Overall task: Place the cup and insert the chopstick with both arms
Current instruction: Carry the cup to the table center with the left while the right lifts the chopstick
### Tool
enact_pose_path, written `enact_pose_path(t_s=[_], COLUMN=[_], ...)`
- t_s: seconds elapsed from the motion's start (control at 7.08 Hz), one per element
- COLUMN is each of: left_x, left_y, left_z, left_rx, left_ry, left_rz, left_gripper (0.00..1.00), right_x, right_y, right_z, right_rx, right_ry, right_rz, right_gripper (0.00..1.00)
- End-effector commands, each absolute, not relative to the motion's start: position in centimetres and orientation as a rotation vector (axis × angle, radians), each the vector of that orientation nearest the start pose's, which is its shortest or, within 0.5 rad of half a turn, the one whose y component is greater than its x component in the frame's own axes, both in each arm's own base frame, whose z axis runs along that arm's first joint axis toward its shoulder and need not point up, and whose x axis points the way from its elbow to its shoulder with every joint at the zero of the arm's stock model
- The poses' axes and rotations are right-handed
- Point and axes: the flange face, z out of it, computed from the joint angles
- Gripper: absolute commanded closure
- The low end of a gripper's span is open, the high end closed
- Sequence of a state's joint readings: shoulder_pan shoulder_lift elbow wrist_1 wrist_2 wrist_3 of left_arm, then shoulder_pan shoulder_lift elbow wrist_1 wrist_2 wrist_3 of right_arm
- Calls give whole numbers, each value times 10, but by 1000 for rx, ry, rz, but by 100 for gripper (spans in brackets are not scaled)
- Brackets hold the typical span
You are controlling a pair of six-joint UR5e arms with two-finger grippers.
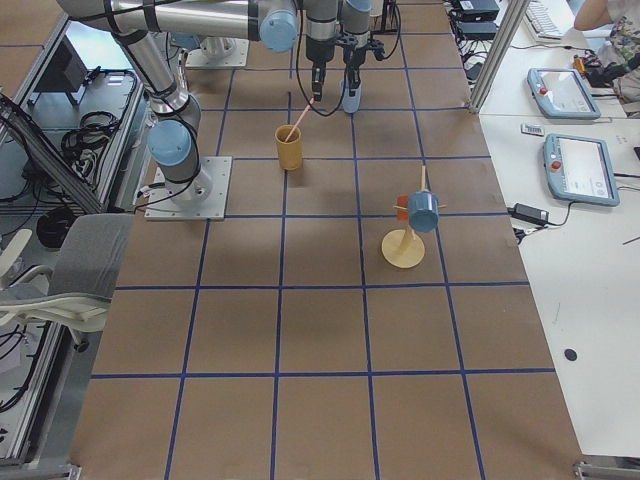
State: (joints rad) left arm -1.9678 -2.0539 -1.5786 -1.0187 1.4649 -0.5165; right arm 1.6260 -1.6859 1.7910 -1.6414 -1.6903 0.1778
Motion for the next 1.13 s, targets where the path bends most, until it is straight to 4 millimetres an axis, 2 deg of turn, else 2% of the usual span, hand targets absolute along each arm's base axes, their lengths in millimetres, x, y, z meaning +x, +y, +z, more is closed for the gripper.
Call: enact_pose_path(t_s=[0.0,0.14,0.28,0.42,0.57,0.71,0.85,0.99], left_x=[-372,-345,-330,-321,-300,-276,-249,-222], left_y=[-551,-564,-557,-535,-515,-500,-484,-462], left_z=[292,315,351,396,431,459,477,470], left_rx=[-141,-174,-139,-131,-84,-93,-166,-232], left_ry=[3278,3287,3290,3280,3265,3255,3247,3228], left_rz=[-105,-140,-153,-100,-53,-86,-71,29], left_gripper=[0,0,0,0,10,11,11,10], right_x=[148,149,149,151,158,162,168,180], right_y=[-437,-440,-444,-449,-454,-463,-489,-508], right_z=[480,496,511,530,541,547,538,528], right_rx=[199,199,201,199,188,187,179,148], right_ry=[3228,3220,3213,3200,3135,3110,3091,3041], right_rz=[-40,-90,-139,-198,-220,-255,-355,-434], right_gripper=[85,85,85,84,84,85,87,87])
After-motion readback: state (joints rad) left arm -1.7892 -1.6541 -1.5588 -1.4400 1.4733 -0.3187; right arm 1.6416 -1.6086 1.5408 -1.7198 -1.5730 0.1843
